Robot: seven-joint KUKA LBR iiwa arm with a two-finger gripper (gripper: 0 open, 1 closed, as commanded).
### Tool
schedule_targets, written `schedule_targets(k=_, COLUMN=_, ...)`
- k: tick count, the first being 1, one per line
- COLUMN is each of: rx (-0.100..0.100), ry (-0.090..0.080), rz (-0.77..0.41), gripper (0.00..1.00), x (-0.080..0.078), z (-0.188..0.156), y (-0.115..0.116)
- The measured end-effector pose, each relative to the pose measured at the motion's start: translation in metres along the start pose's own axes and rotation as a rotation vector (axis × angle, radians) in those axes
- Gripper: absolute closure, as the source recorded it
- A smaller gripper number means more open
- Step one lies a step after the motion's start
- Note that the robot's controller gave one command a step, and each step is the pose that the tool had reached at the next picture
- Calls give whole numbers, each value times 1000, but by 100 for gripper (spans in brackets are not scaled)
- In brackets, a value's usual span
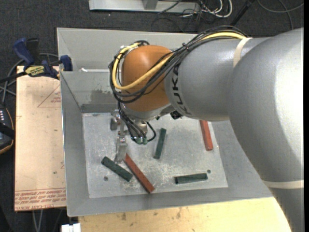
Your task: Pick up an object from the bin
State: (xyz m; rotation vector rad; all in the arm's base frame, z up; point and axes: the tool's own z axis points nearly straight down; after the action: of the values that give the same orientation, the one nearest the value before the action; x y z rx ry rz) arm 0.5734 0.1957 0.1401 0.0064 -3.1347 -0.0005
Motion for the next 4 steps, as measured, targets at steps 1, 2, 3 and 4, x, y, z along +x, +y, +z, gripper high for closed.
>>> schedule_targets(k=1, rx=-2, ry=-10, rz=-77, gripper=0, x=16, z=-35, y=22)
schedule_targets(k=2, rx=1, ry=-8, rz=-626, gripper=0, x=66, z=71, y=-13)
schedule_targets(k=3, rx=1, ry=-7, rz=-625, gripper=100, x=65, z=69, y=-13)
schedule_targets(k=4, rx=0, ry=-9, rz=-626, gripper=0, x=66, z=70, y=-13)
